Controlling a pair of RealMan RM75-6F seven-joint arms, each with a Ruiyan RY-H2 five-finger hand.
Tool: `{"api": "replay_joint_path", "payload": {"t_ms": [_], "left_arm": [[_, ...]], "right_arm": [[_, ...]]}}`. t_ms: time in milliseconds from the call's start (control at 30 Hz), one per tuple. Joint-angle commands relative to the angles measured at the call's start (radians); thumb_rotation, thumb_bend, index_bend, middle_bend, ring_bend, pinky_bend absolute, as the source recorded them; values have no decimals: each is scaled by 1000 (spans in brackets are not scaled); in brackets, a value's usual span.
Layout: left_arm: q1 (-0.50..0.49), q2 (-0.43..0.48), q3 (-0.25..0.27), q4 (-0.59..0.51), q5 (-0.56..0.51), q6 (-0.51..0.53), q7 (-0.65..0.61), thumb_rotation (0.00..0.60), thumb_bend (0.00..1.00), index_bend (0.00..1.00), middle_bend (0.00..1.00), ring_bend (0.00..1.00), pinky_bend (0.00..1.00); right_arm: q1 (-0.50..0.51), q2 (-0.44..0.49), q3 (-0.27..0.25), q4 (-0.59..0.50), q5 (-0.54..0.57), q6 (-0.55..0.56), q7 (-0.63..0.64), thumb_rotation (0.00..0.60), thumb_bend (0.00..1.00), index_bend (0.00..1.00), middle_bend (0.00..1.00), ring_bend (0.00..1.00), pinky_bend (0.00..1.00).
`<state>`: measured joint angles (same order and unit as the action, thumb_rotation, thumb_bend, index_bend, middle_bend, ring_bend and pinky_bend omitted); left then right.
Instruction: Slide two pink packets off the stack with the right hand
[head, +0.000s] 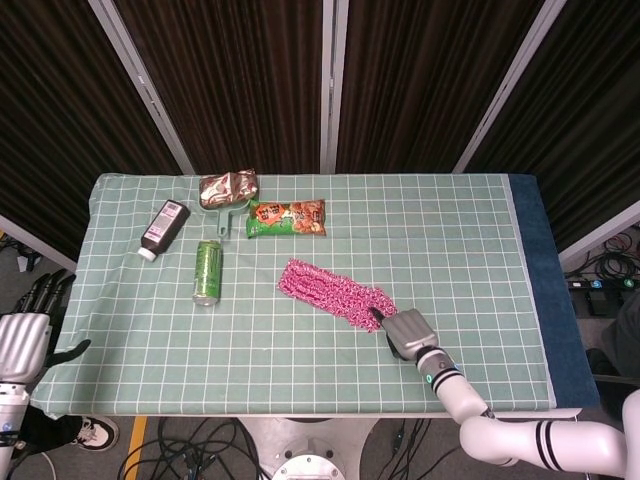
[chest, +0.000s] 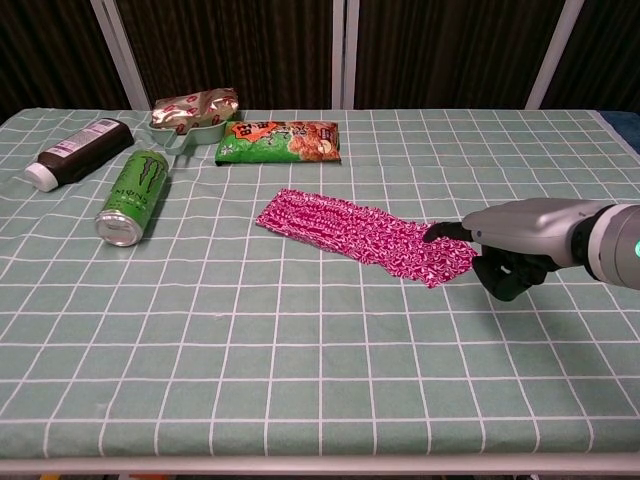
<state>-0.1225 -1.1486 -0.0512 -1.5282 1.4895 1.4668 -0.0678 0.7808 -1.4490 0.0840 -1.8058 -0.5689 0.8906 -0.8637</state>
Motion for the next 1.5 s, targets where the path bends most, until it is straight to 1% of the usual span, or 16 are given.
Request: {"api": "replay_joint_path", "payload": {"t_ms": [33,333,733,1500], "left_arm": [[0,0,1,3,-1,-2,-3,600,144,79,46,0,211],[0,0,1,5,2,-3,-5,600,144,79,46,0,211],[-2,-2,2,1,-4,-13,4,600,144,79,46,0,212],[-4,-2,4,-9,-5,-19,21,600,144,79,46,0,212]], "right_arm": [[36,-20,-16,21,45,20,-14,600,1000,0,901,885,854],[86,-33,-52,47,122,39,-8,600,1000,0,900,884,854],[116,-27,-99,62,171,47,20,600,1000,0,900,884,854],[80,43,-175,71,156,58,118,600,1000,0,900,884,854]]}}
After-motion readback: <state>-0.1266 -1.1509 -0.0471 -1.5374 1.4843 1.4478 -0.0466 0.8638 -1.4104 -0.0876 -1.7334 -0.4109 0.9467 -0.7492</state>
